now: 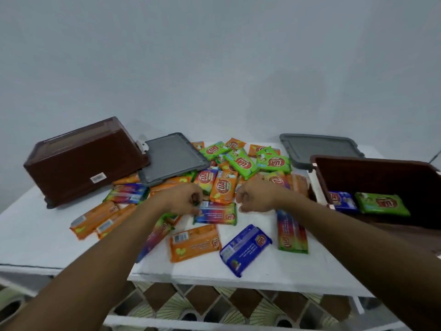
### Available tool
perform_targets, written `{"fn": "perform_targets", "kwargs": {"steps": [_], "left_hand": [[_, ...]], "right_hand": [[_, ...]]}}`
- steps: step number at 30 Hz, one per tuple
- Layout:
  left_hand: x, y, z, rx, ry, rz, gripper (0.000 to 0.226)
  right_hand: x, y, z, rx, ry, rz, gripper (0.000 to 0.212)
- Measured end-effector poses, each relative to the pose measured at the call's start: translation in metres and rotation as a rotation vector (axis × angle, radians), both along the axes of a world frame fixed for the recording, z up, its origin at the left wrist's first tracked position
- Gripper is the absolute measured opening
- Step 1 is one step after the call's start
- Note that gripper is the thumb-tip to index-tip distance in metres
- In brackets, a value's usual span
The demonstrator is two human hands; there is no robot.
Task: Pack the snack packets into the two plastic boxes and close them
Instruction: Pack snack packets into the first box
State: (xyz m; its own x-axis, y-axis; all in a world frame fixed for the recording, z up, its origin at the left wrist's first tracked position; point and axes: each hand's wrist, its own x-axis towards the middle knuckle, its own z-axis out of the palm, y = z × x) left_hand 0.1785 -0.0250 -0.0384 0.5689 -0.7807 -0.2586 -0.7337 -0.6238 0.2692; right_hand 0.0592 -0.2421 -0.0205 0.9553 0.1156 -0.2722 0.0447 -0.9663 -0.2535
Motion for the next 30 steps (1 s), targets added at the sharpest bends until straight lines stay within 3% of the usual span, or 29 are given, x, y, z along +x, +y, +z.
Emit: {"fn": "perform_targets", "kwargs": {"steps": [3, 7, 12, 18, 21, 25, 30], "left_hand": [[0.011, 0.021, -0.006, -0.095, -0.118, -0.015, 0.035], [0.017, 0.05, -0.007, -0.021, -0.131, 0.025, 0.058], [0.017, 0.07, -0.01, -0.034, -0.133, 0.112, 0.074], [0.014, 0.077, -0.013, 0.043, -0.062, 0.225, 0.08], [0.011, 0.075, -0.008, 0.03, -0.027, 0.194, 0.074], [0.006, 0.066, 0.008, -0.062, 0.054, 0.154, 0.063], [-0.001, 0.046, 0.015, -0.136, 0.111, 0.148, 0.094]], "right_hand": [[0.006, 0.029, -0.025, 0.045, -0.025, -0.07, 0.036], [0.008, 0.036, -0.037, 0.007, -0.103, -0.12, 0.049], [0.01, 0.044, -0.029, -0.279, -0.072, 0.036, 0.072], [0.015, 0.06, -0.02, -0.392, -0.01, 0.085, 0.072], [0.011, 0.074, -0.026, -0.468, -0.055, 0.101, 0.056], [0.011, 0.069, -0.02, -0.318, -0.149, 0.061, 0.036], [0.009, 0.052, -0.028, -0.102, -0.181, -0.025, 0.03]]}}
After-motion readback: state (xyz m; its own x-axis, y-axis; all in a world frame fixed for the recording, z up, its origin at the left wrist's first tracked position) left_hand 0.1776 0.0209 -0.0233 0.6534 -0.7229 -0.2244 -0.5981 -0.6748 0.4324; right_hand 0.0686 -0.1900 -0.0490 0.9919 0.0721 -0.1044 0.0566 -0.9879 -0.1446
